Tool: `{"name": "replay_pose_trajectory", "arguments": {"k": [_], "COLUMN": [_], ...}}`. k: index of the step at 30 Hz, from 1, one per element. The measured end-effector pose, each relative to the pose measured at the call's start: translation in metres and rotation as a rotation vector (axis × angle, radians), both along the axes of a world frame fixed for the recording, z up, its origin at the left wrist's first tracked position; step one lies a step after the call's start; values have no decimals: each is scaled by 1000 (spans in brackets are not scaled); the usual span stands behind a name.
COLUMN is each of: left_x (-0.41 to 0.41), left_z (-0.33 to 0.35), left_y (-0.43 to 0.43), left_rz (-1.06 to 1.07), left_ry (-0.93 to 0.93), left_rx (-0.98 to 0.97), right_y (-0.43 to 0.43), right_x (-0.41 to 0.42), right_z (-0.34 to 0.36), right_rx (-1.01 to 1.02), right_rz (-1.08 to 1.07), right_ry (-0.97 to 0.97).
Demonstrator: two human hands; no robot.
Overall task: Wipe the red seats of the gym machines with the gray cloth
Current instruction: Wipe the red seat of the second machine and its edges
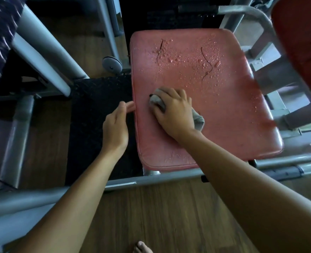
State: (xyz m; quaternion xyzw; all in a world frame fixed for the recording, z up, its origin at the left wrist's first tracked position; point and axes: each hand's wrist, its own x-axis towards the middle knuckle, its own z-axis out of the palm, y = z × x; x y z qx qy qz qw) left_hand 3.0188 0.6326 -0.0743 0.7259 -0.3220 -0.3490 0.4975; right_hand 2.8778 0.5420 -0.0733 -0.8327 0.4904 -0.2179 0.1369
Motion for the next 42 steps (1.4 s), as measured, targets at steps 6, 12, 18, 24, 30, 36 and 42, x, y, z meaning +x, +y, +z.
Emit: {"name": "replay_pose_trajectory", "arguments": {"k": [6, 12, 18, 24, 30, 36, 42], "left_x": [-6, -26, -70, -71, -67, -65, -79], "left_z": [1, 8, -7, -21, -27, -27, -16], "left_y": [1, -8, -13, -12, -13, -11, -13], "left_rz": [-30, -98, 37, 81, 90, 47, 24], "left_ry": [-37, -452, -550, -669, -649, -672, -934], "left_rx": [6, 147, 177, 78, -16, -33, 139], "right_y": [64, 4, -15, 27, 17, -9, -63], "right_x": [-42, -94, -116, -128, -102, -187, -283], "right_z": [-1, 2, -3, 8, 12, 0, -1], "right_rx": [-125, -109, 66, 82, -16, 22, 122], "right_rz": [657, 704, -9, 758, 1040, 674, -201], "right_ry": [41, 197, 11, 62, 174, 114, -41]}}
